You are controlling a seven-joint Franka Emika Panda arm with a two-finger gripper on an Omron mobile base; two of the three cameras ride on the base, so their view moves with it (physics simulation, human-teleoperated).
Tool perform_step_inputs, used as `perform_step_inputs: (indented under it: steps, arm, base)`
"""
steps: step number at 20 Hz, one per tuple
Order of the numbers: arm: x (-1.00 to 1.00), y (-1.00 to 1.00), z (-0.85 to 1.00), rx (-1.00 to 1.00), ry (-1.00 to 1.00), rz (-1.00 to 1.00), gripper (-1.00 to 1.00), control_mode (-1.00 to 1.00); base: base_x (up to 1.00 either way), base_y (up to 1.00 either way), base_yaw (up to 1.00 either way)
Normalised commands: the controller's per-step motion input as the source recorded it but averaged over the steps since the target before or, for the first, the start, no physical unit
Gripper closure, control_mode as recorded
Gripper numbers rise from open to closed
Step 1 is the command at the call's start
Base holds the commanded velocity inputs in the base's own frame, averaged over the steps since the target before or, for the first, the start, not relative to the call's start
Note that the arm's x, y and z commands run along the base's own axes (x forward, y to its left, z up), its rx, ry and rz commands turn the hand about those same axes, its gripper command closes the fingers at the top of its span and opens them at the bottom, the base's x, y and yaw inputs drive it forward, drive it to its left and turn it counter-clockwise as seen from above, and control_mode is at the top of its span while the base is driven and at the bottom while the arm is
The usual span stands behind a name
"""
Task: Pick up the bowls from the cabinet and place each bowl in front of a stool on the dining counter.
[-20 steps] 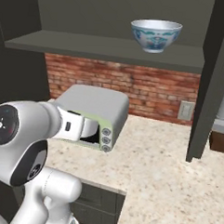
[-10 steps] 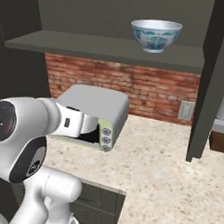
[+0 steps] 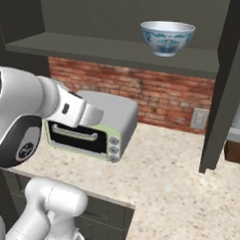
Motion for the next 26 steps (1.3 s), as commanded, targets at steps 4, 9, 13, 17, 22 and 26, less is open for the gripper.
perform_step_inputs:
  steps: [4, 9, 13, 17, 22, 26]
  arm:
    - [0.0, 0.0, 0.0, 0.33, -0.02, -0.22, -1.0, -1.0]
    - [0.0, 0.0, 0.0, 0.36, -0.11, -0.21, -1.0, -1.0]
    - [0.0, -0.02, 0.23, 0.17, 0.0, -0.07, -1.0, -1.0]
    - [0.07, -0.03, 0.31, 0.0, 0.0, 0.0, -1.0, -1.0]
    - [0.2, -0.14, 0.33, 0.0, 0.0, 0.0, -1.0, -1.0]
    - [0.42, -0.24, 0.03, 0.0, 0.01, 0.0, -1.0, -1.0]
  base:
    - [0.0, 0.0, 0.0]
    - [0.0, 0.0, 0.0]
    - [0.0, 0.0, 0.0]
    - [0.0, 0.0, 0.0]
    - [0.0, 0.0, 0.0]
    - [0.0, 0.0, 0.0]
